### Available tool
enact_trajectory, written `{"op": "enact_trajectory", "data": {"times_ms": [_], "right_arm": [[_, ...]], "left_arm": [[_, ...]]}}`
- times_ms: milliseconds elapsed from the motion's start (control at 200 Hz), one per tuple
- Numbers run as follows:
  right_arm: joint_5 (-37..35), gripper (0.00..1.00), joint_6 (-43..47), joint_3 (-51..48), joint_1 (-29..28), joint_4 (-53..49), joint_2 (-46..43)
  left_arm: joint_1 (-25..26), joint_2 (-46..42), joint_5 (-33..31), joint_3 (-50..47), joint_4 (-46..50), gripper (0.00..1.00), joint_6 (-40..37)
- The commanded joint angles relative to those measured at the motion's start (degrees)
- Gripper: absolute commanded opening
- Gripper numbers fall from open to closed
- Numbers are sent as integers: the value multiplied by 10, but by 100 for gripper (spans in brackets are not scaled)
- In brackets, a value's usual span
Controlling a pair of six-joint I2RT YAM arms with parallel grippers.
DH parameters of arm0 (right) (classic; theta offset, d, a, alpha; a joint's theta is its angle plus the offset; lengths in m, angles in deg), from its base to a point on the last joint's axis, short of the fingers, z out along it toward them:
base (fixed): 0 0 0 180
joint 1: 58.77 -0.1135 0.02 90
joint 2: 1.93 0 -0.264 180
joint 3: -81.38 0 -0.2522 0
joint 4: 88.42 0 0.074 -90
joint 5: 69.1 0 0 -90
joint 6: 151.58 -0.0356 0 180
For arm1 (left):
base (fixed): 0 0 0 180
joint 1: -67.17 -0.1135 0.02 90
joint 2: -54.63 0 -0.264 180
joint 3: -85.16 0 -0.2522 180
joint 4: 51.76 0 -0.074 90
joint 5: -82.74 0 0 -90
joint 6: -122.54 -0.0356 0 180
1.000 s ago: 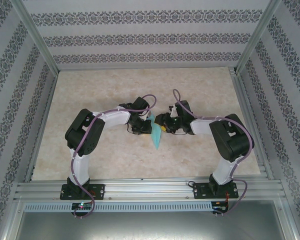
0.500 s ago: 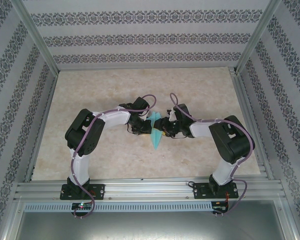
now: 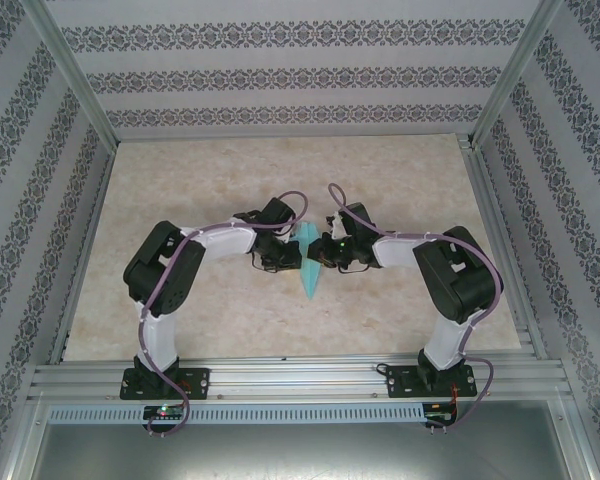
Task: Fold a paper plane with a square sheet of paper (pick it up from the middle)
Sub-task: Turn over the paper at the center of the table.
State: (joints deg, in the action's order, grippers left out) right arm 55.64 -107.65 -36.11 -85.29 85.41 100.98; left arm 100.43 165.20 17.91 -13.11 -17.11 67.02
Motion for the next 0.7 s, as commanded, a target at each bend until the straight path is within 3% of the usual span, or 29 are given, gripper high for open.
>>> {"op": "enact_trajectory", "data": {"times_ms": [0,200,360,470,699], "right_arm": [[-16,12,43,35,-9,-64,-16],[-148,10,143,105,-14,-275,-97],[-413,11,210,202,-48,-498,-125],[-557,11,201,267,-79,-606,-102],[-668,11,181,380,-159,-713,32]], "left_arm": [[-3,-70,-26,-53,-45,16,48],[-4,-185,-136,-97,-28,18,70],[-20,-276,-251,-137,12,18,102],[-47,-332,-300,-173,35,19,152],[-67,-463,-399,-252,55,25,213]]}}
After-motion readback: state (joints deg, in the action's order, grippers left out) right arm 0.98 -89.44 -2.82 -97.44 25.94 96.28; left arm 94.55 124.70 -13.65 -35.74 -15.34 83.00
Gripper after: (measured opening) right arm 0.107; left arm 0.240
